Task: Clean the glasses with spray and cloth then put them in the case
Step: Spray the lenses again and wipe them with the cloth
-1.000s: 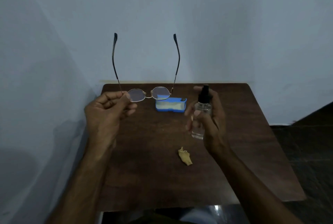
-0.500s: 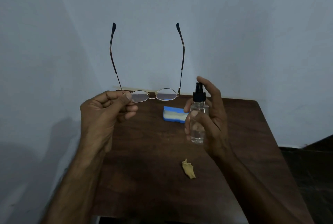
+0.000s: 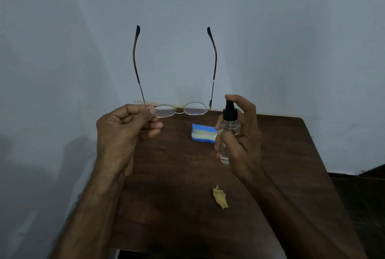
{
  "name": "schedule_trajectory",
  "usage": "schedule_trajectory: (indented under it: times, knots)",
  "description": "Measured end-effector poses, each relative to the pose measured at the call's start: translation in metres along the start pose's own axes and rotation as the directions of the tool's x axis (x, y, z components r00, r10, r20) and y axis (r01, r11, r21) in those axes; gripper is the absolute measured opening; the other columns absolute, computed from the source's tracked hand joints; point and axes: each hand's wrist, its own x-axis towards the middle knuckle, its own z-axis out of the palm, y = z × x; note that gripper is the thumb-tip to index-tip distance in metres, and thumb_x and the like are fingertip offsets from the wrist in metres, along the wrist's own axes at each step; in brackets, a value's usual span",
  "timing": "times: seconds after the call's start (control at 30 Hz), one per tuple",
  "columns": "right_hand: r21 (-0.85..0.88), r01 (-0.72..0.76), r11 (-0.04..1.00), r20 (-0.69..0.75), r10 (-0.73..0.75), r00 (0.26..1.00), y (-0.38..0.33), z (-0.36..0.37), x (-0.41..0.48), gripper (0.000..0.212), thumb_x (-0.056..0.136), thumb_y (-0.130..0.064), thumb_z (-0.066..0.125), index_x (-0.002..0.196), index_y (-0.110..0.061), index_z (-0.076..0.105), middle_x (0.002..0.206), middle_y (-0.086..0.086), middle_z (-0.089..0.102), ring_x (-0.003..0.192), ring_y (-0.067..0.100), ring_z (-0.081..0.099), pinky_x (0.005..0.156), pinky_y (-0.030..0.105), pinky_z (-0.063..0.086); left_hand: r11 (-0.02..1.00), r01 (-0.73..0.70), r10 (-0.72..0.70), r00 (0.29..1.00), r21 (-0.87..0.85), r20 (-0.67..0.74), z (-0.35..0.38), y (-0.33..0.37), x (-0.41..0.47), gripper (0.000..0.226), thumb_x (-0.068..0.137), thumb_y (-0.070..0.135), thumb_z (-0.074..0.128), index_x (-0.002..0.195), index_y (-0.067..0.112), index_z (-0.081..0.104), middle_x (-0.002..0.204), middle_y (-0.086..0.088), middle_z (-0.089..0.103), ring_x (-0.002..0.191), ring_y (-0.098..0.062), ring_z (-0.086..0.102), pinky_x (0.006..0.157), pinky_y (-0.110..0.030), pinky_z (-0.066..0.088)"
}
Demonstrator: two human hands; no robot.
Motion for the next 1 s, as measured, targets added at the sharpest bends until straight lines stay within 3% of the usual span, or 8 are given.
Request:
schedule_trajectory:
  times: [0.07, 0.23, 0.37, 0.47, 0.67, 0.83, 1.0]
  knots:
    - [-0.079, 0.041, 0.996, 0.003, -0.041, 0.999, -0.001, -0.003, 0.006, 0.07, 0.082, 0.009, 0.047, 0.149, -0.011, 0.04, 0.088, 0.004, 0.06, 0.049, 0.021, 0.058, 0.047, 0.031, 0.054, 1.0, -0.003, 0.003, 1.0, 0.007, 0.003, 0.001, 0.001, -0.002, 0.003, 0.092, 0.006, 0.073, 0.091, 0.005, 0.076, 0.07, -0.003, 0.076, 0.062, -0.015, 0.075, 0.059, -0.023, 0.063]
    - [-0.217, 0.091, 0.972, -0.013, -0.096, 0.995, -0.008, -0.006, 0.025, 0.069, 0.091, -0.003, 0.054, 0.153, -0.026, 0.036, 0.095, 0.0, 0.06, 0.066, 0.021, 0.063, 0.063, 0.036, 0.061, 1.0, -0.005, 0.005, 1.0, -0.007, 0.007, 0.003, 0.004, -0.004, 0.003, 0.091, 0.007, 0.074, 0.091, 0.005, 0.076, 0.069, -0.004, 0.075, 0.06, -0.014, 0.074, 0.058, -0.023, 0.062]
    - [-0.389, 0.188, 0.902, -0.044, -0.222, 0.974, -0.014, -0.013, 0.038, 0.065, 0.086, -0.001, 0.056, 0.145, -0.027, 0.042, 0.096, -0.005, 0.057, 0.069, 0.014, 0.058, 0.067, 0.026, 0.055, 1.0, -0.014, 0.015, 1.0, -0.026, 0.011, 0.005, 0.007, -0.007, 0.012, 0.084, 0.014, 0.077, 0.091, 0.004, 0.075, 0.068, -0.004, 0.075, 0.059, -0.014, 0.073, 0.057, -0.023, 0.062]
    - [-0.444, 0.187, 0.877, -0.029, -0.222, 0.975, -0.018, -0.015, 0.048, 0.068, 0.087, -0.003, 0.058, 0.148, -0.027, 0.041, 0.096, -0.007, 0.056, 0.068, 0.011, 0.056, 0.068, 0.023, 0.051, 0.999, -0.011, 0.012, 1.0, -0.039, 0.013, 0.007, 0.008, -0.009, 0.004, 0.089, 0.008, 0.074, 0.089, 0.004, 0.075, 0.068, -0.004, 0.075, 0.058, -0.014, 0.073, 0.056, -0.022, 0.061]
    - [-0.497, 0.252, 0.831, 0.007, -0.286, 0.958, -0.028, -0.024, 0.068, 0.064, 0.084, -0.004, 0.058, 0.145, -0.021, 0.048, 0.11, -0.012, 0.059, 0.074, 0.01, 0.059, 0.075, 0.026, 0.055, 0.999, -0.01, 0.011, 1.0, -0.042, 0.026, 0.01, 0.01, -0.014, 0.006, 0.087, 0.008, 0.075, 0.089, 0.003, 0.074, 0.068, -0.005, 0.075, 0.059, -0.015, 0.074, 0.056, -0.022, 0.061]
    - [-0.497, 0.241, 0.834, -0.022, -0.29, 0.957, -0.043, -0.027, 0.088, 0.074, 0.08, -0.006, 0.058, 0.15, -0.027, 0.044, 0.117, -0.01, 0.061, 0.076, 0.01, 0.057, 0.075, 0.026, 0.051, 0.999, -0.012, 0.013, 0.999, -0.034, 0.03, 0.014, 0.011, -0.018, 0.005, 0.086, 0.008, 0.076, 0.087, 0.003, 0.074, 0.067, -0.004, 0.075, 0.058, -0.015, 0.074, 0.056, -0.022, 0.061]
    - [-0.524, 0.289, 0.801, -0.027, -0.355, 0.934, -0.048, -0.033, 0.107, 0.062, 0.081, -0.005, 0.057, 0.141, -0.022, 0.05, 0.109, -0.016, 0.058, 0.083, -0.001, 0.058, 0.077, 0.021, 0.051, 0.999, -0.007, 0.009, 0.999, -0.042, 0.038, 0.019, 0.01, -0.022, 0.007, 0.083, 0.01, 0.076, 0.087, 0.004, 0.074, 0.067, -0.004, 0.075, 0.058, -0.015, 0.074, 0.057, -0.022, 0.062]
